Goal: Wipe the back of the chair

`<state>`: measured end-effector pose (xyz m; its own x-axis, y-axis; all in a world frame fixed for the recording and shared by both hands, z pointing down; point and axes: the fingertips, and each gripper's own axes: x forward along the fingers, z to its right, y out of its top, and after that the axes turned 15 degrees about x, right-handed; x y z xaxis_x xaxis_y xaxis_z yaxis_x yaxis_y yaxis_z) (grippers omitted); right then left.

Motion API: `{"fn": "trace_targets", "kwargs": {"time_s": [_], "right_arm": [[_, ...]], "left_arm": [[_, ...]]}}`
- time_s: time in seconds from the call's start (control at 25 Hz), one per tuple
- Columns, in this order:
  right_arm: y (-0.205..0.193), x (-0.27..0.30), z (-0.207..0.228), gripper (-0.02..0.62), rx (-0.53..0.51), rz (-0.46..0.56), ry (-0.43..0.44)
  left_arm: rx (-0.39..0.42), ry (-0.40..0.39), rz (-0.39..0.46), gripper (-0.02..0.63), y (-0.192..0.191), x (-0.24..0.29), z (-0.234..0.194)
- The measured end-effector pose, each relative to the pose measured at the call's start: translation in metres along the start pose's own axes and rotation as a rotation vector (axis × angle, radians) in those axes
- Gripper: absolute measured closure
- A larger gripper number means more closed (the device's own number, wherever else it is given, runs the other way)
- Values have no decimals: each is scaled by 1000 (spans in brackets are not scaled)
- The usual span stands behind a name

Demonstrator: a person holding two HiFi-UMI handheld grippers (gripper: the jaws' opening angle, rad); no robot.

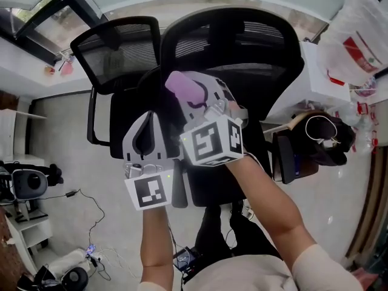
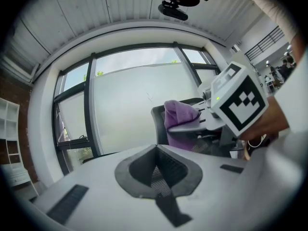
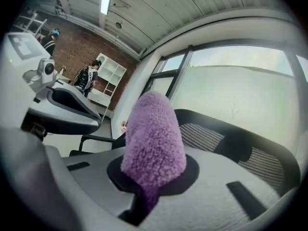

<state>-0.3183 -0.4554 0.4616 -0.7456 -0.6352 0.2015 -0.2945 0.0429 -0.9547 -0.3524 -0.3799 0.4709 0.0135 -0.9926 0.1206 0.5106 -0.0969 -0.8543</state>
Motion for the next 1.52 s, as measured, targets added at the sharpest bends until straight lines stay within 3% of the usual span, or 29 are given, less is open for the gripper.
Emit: {"fn": "trace_targets", "kwargs": {"time_s": [0.16,0.52,0.92,1.16,1.52], "right_arm": [[-17,-7,32,575,-12,-40,-70],[-73,-94,197,575,105,-126,-365],[-74,-119,198,574,121,-148,-274],[-41,-140,177,574,160,-121,-205],[28,-194,152,574,130,-72,-158]], "left_arm": [[8,-33,21,600,13,9,16],[39,-108,76,600,64,29,66],[94,-150,59,600,106,32,103],[107,-107,90,600,128,5,80],[136,-38,125,600,173,-52,41]]}}
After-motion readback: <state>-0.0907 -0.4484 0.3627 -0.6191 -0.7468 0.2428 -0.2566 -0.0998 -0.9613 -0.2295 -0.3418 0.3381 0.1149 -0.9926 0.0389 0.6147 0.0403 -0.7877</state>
